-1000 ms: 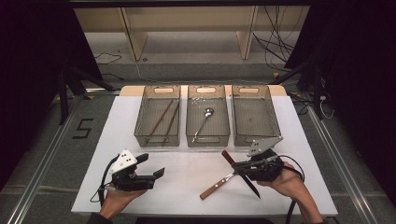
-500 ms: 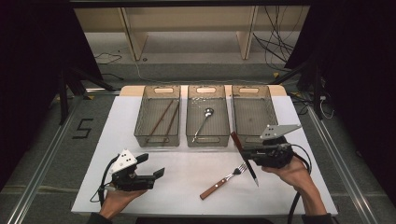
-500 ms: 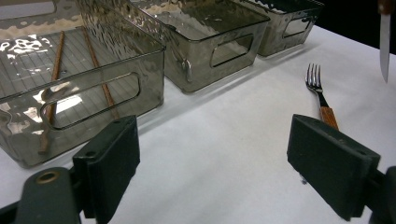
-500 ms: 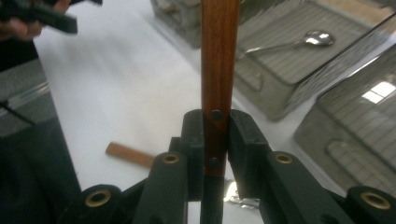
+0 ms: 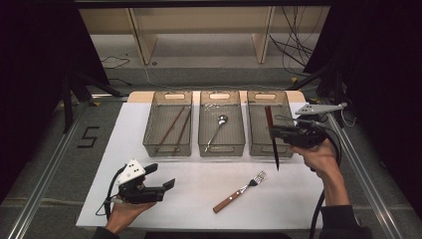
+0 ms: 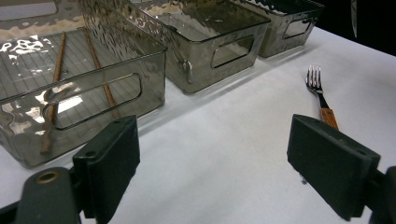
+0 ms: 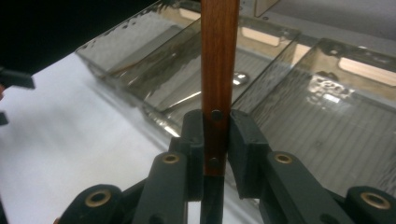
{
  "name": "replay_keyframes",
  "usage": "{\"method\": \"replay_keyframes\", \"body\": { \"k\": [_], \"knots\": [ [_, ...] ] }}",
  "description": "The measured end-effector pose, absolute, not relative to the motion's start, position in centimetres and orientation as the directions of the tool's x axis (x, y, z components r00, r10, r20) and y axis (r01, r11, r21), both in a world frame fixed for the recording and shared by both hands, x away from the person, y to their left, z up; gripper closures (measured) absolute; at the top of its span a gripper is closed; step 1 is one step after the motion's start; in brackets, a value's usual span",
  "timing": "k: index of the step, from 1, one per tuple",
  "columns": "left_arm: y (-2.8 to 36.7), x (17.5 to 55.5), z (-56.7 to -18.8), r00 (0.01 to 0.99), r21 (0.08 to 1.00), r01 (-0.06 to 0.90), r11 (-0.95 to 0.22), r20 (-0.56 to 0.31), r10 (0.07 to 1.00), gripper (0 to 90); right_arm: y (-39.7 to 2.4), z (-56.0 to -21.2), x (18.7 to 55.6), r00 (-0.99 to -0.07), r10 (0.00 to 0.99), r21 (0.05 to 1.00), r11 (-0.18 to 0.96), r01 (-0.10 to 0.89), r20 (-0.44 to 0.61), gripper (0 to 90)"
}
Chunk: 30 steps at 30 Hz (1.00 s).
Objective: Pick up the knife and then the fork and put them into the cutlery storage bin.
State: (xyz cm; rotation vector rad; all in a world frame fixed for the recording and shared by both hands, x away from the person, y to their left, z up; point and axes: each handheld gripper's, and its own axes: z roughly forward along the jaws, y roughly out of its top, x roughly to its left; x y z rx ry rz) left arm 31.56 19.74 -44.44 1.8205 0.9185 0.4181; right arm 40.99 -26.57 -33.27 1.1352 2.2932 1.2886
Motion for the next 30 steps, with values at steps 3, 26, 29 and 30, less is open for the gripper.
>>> {"method": "replay_keyframes", "body": {
  "k": [3,26,29,30],
  "knots": [
    [19.7,31.6,-44.4,0.65,0.895,0.399,-0.198,-0.124,0.75,16.6,-26.9,-32.9,41.9,-0.633,0.763,0.819,0.276,0.503,0.132,77.2],
    [19.8,31.6,-44.4,0.651,0.897,0.399,-0.19,-0.132,0.747,16.6,-27.4,-31.2,47.7,-0.516,0.835,0.831,0.142,0.538,0.191,77.1],
    [19.8,31.6,-44.4,0.65,0.898,0.398,-0.189,-0.131,0.749,16.5,-27.6,-31.5,48.4,-0.491,0.85,0.832,0.124,0.541,0.193,77.1],
    [19.8,31.6,-44.4,0.65,0.898,0.397,-0.188,-0.131,0.749,16.5,-27.7,-31.6,48.7,-0.484,0.852,0.83,0.117,0.545,0.198,77.1]
  ]
}}
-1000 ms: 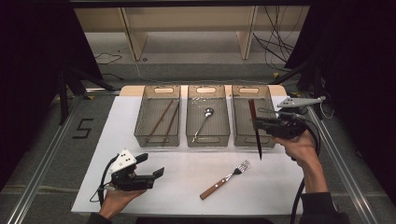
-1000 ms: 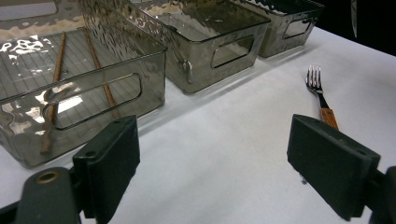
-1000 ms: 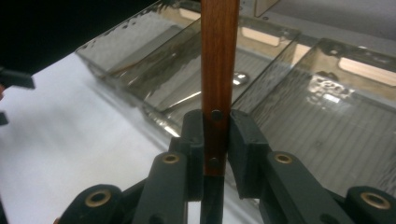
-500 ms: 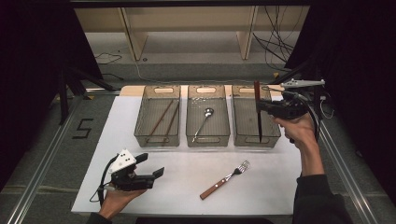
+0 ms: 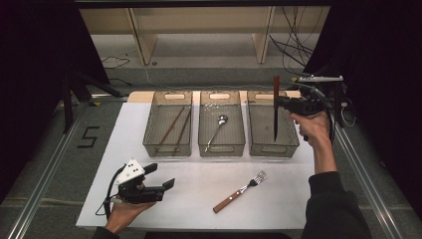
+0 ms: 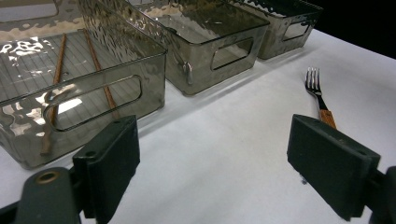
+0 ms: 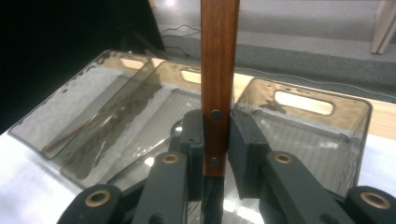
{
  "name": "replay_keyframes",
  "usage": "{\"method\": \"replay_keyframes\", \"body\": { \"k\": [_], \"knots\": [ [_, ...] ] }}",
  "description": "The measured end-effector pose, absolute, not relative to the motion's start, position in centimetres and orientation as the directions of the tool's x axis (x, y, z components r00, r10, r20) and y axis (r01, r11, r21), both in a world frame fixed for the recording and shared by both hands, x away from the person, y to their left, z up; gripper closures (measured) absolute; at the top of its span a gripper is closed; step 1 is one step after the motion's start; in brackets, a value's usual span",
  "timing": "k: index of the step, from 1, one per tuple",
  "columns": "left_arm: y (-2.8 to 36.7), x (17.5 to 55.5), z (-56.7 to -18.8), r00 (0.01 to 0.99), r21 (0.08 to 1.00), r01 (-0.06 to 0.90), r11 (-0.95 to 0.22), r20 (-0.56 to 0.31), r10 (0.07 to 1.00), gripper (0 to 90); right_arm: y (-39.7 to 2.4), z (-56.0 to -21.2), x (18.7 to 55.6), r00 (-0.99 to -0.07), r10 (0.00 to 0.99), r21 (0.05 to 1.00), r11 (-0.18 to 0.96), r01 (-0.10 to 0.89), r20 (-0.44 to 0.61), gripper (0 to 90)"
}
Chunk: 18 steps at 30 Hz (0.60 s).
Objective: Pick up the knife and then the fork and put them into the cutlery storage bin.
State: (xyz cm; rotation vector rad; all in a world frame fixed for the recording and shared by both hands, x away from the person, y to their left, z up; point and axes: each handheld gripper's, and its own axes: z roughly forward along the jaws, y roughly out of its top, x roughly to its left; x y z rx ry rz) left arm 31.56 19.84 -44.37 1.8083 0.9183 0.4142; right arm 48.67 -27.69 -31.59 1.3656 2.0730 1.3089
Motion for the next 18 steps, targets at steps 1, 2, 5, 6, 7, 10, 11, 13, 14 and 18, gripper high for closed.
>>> {"method": "replay_keyframes", "body": {
  "k": [1,2,5,6,7,10,11,13,14,18],
  "knots": [
    [19.8,31.6,-44.4,0.65,0.899,0.397,-0.187,-0.131,0.748,16.6,-27.7,-31.7,48.9,-0.474,0.856,0.826,0.107,0.553,0.206,77.1],
    [19.8,31.6,-44.4,0.649,0.899,0.397,-0.186,-0.132,0.749,16.5,-27.8,-31.9,49.1,-0.466,0.86,0.822,0.105,0.56,0.208,77.1],
    [19.8,31.5,-44.4,0.65,0.899,0.396,-0.187,-0.131,0.748,16.5,-27.8,-32.6,49.8,-0.445,0.867,0.81,0.089,0.58,0.224,77.1],
    [19.8,31.5,-44.4,0.649,0.899,0.395,-0.186,-0.13,0.749,16.5,-27.7,-32.8,49.9,-0.438,0.87,0.805,0.088,0.587,0.224,77.1],
    [19.8,31.5,-44.3,0.649,0.899,0.396,-0.186,-0.131,0.749,16.6,-27.6,-33.0,50.1,-0.437,0.871,0.805,0.086,0.587,0.226,77.1],
    [19.9,31.5,-44.3,0.65,0.899,0.396,-0.187,-0.131,0.748,16.5,-27.4,-33.3,50.3,-0.429,0.874,0.802,0.082,0.591,0.227,77.1],
    [19.9,31.5,-44.3,0.65,0.899,0.396,-0.185,-0.132,0.749,16.5,-27.3,-33.4,50.4,-0.426,0.876,0.803,0.078,0.591,0.229,77.1],
    [19.8,31.5,-44.3,0.651,0.9,0.395,-0.186,-0.131,0.748,16.6,-27.3,-33.7,50.6,-0.42,0.875,0.796,0.07,0.602,0.24,77.0],
    [19.9,31.5,-44.3,0.652,0.899,0.395,-0.189,-0.13,0.747,16.6,-27.2,-33.9,50.7,-0.418,0.876,0.793,0.073,0.605,0.239,77.0],
    [19.8,31.5,-44.3,0.651,0.9,0.395,-0.185,-0.132,0.747,16.5,-26.8,-34.8,50.9,-0.414,0.875,0.778,0.074,0.624,0.249,77.0]
  ]
}}
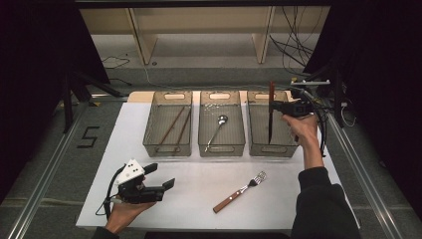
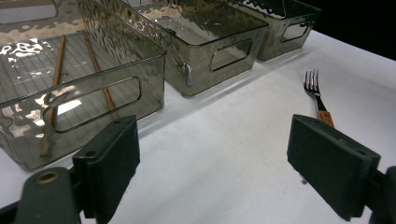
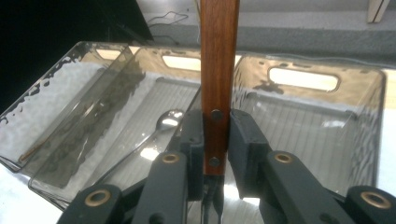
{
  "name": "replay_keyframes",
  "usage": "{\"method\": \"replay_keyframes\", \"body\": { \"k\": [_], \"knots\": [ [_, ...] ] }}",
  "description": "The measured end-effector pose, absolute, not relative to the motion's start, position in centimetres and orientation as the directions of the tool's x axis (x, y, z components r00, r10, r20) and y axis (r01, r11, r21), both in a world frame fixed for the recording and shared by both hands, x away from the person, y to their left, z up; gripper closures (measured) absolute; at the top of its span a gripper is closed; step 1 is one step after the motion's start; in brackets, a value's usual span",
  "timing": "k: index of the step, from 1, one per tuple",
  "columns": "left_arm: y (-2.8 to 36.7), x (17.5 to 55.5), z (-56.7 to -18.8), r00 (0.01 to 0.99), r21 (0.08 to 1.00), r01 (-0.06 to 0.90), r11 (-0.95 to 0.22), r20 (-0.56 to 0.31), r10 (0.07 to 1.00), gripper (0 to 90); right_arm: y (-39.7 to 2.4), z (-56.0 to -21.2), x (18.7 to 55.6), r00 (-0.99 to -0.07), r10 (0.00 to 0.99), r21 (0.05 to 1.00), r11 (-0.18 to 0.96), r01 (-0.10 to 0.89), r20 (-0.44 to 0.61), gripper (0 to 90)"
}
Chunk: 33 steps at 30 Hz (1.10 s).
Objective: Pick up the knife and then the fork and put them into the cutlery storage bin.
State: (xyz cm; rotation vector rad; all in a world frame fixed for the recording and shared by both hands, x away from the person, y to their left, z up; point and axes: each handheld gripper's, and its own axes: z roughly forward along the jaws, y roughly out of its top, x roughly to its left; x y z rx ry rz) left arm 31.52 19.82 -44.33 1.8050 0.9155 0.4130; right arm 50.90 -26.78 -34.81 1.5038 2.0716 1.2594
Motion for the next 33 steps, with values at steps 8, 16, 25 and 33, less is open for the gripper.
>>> {"method": "replay_keyframes", "body": {
  "k": [8,16,25,33],
  "knots": [
    [19.8,31.5,-44.3,0.652,0.9,0.395,-0.185,-0.133,0.746,16.6,-26.8,-36.6,51.2,-0.394,0.879,0.756,0.062,0.651,0.268,77.0],
    [19.8,31.5,-44.3,0.653,0.9,0.394,-0.188,-0.13,0.746,16.6,-26.7,-37.6,51.3,-0.361,0.889,0.727,0.047,0.685,0.283,75.3],
    [19.8,31.5,-44.3,0.655,0.9,0.393,-0.189,-0.129,0.745,16.5,-26.7,-37.7,51.6,-0.3,0.904,0.688,0.01,0.726,0.304,33.3],
    [19.7,31.5,-44.3,0.655,0.9,0.392,-0.189,-0.129,0.744,16.5,-26.3,-36.6,50.8,-0.35,0.894,0.699,0.06,0.713,0.28,28.5]
  ]
}}
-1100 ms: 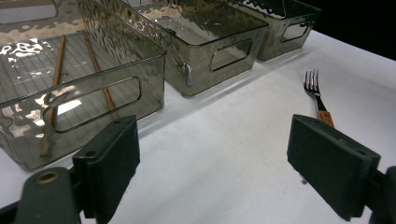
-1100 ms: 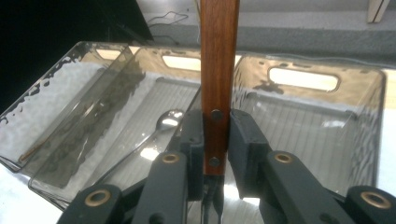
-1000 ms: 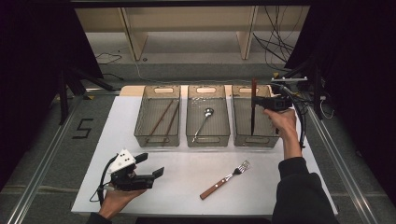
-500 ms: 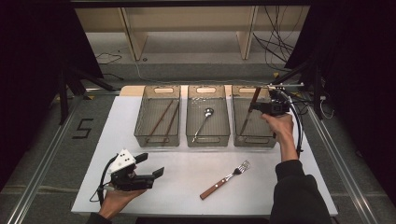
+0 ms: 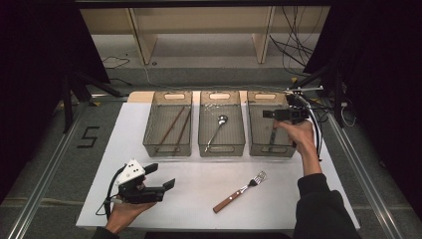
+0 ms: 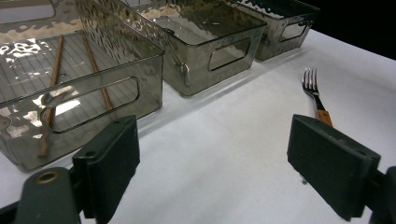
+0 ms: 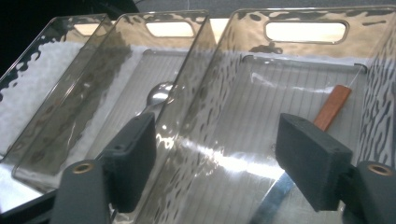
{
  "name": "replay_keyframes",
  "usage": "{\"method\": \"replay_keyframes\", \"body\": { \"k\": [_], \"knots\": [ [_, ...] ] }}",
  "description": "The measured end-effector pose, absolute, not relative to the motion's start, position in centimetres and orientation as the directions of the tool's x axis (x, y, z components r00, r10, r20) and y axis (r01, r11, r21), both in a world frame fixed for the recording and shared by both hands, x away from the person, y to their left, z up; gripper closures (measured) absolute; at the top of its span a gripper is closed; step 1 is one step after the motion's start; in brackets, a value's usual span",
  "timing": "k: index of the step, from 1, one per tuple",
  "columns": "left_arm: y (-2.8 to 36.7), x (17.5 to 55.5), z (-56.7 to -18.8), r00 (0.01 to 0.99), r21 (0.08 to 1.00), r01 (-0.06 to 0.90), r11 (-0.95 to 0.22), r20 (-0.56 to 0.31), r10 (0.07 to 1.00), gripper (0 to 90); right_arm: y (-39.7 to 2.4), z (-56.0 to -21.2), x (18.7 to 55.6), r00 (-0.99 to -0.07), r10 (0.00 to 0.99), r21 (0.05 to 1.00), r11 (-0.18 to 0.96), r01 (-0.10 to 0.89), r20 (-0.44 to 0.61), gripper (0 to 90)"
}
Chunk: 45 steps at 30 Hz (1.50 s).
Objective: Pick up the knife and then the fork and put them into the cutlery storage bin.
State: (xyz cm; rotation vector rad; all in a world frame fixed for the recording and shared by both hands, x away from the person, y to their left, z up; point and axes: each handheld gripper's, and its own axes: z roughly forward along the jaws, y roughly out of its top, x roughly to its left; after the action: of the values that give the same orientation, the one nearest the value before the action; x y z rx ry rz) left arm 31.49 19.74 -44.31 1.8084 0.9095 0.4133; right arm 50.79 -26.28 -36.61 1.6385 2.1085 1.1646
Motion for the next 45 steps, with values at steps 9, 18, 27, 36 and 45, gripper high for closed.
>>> {"method": "replay_keyframes", "body": {
  "k": [9,18,27,36,45],
  "knots": [
    [19.7,31.5,-44.3,0.655,0.9,0.393,-0.191,-0.128,0.745,16.5,-24.6,-34.9,48.0,-0.525,0.825,0.738,0.219,0.639,0.21,24.7],
    [19.7,31.5,-44.3,0.653,0.9,0.394,-0.188,-0.13,0.746,16.4,-21.7,-34.6,43.9,-0.702,0.703,0.737,0.415,0.534,0.114,22.8],
    [19.8,31.4,-44.3,0.655,0.9,0.392,-0.189,-0.128,0.745,16.4,-19.5,-35.9,40.8,-0.8,0.597,0.692,0.552,0.465,0.062,22.2],
    [19.8,31.4,-44.3,0.657,0.902,0.389,-0.186,-0.13,0.743,16.3,-17.7,-38.1,39.0,-0.862,0.506,0.613,0.669,0.419,0.037,21.2],
    [19.9,31.3,-44.2,0.656,0.905,0.388,-0.177,-0.135,0.743,16.3,-16.6,-39.5,38.2,-0.89,0.455,0.564,0.729,0.389,0.025,20.6]
  ]
}}
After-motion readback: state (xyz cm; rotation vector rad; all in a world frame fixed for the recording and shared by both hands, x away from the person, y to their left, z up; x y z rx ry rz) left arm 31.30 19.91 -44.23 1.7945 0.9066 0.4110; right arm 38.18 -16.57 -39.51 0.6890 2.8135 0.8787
